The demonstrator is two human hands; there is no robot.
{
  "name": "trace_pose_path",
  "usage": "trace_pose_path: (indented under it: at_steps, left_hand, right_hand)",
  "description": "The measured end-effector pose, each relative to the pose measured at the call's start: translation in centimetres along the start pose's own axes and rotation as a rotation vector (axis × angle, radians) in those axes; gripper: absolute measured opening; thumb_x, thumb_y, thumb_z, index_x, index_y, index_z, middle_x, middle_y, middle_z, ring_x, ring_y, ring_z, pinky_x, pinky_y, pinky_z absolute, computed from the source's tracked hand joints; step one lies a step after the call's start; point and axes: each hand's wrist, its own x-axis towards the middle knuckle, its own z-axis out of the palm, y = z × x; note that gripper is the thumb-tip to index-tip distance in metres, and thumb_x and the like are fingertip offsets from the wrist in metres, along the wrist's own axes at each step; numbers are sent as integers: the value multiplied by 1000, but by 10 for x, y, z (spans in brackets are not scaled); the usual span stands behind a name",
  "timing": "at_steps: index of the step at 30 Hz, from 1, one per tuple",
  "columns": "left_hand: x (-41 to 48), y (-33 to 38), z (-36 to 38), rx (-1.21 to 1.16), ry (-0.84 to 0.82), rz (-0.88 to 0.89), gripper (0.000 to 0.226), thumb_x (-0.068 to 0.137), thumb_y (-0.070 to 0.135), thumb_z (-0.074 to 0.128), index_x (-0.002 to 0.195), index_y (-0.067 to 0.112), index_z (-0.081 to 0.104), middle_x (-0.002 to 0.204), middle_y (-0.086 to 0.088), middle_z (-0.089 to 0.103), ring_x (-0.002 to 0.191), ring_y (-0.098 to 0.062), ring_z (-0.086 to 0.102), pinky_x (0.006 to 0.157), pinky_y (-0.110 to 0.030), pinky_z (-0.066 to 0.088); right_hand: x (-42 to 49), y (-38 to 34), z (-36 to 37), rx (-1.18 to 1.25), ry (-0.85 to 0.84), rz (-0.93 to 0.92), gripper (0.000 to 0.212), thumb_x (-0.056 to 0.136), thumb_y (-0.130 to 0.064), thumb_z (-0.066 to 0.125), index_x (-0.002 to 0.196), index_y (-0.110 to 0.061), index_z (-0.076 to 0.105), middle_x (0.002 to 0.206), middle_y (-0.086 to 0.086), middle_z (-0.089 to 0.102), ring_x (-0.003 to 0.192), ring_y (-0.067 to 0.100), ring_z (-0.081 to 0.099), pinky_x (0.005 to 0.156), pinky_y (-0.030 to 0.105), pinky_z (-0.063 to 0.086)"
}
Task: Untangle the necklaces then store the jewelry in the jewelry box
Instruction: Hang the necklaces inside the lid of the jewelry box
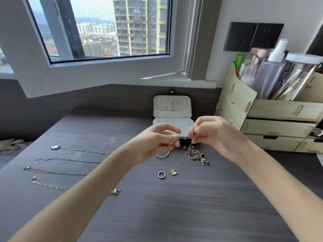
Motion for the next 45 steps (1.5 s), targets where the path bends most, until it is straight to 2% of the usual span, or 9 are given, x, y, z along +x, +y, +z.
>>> trace_pose_path:
  at_steps: [6, 13, 16, 20, 26, 34, 38, 41, 45]
  left_hand:
    - [-3, 5, -11, 158, 189, 77, 13, 89, 2, 57, 89, 12, 66, 65, 0, 60, 67, -15, 43, 56, -14, 38]
    - [-2, 14, -5, 467, 264, 147, 12, 85, 19, 67, 80, 9, 71, 64, 7, 57, 55, 2, 46, 51, -6, 32]
    - [-1, 22, 0, 454, 251, 171, 15, 88, 25, 64, 80, 14, 70, 58, 11, 47, 51, 2, 40, 48, -6, 30]
    - [1, 31, 5, 457, 168, 185, 13, 88, 25, 64, 78, 19, 70, 65, 3, 39, 58, -5, 36, 53, -12, 31]
    - [4, 38, 7, 332, 171, 223, 13, 89, 15, 62, 76, 12, 65, 58, 7, 42, 56, -12, 36, 54, -21, 31]
    - [10, 38, 0, 298, 253, 219, 15, 90, 12, 59, 76, 9, 62, 56, 10, 43, 51, -9, 37, 56, -24, 26]
    - [15, 39, -4, 285, 278, 226, 15, 91, 13, 58, 76, 10, 63, 56, 9, 42, 51, -8, 38, 53, -20, 27]
    - [19, 41, -7, 270, 276, 226, 14, 91, 13, 58, 78, 10, 63, 55, 10, 41, 51, -9, 38, 52, -19, 27]
    - [27, 42, -12, 242, 259, 228, 13, 91, 15, 58, 82, 8, 63, 58, 6, 42, 56, -11, 38, 56, -21, 30]
  right_hand:
    - [1, 7, -7, 79, 38, 73, 7, 56, -6, 46, 50, -10, 47, 63, 13, 61, 54, 18, 53, 56, 27, 49]
    - [5, 9, -7, -149, 16, 122, 15, 73, 0, 61, 74, -6, 48, 49, -1, 39, 42, 10, 24, 48, 26, 12]
    - [5, 11, -3, -379, -24, 106, 18, 84, -21, 67, 101, -21, 61, 46, -6, 34, 42, 9, 24, 44, 22, 17]
    - [5, 7, 4, -499, -46, 7, 14, 86, -36, 64, 96, -28, 70, 46, -11, 39, 43, 8, 27, 44, 20, 24]
    - [8, -1, -4, -516, -31, 0, 16, 84, -28, 68, 76, -15, 70, 54, -5, 53, 45, 6, 40, 45, 19, 32]
    - [8, -10, -20, -484, -66, -12, 4, 78, -18, 74, 77, -14, 73, 66, 10, 60, 61, 18, 47, 56, 30, 34]
    - [9, -13, -23, -464, -85, -37, 12, 74, -23, 79, 77, -15, 71, 71, 14, 54, 57, 19, 38, 48, 21, 27]
    - [12, -15, -24, -453, -52, -76, 27, 70, -42, 77, 75, -16, 71, 62, 6, 50, 54, 17, 32, 46, 20, 22]
    - [20, -22, -26, -363, -32, -124, 19, 85, -26, 63, 80, -9, 68, 44, -3, 42, 40, 9, 32, 43, 17, 27]
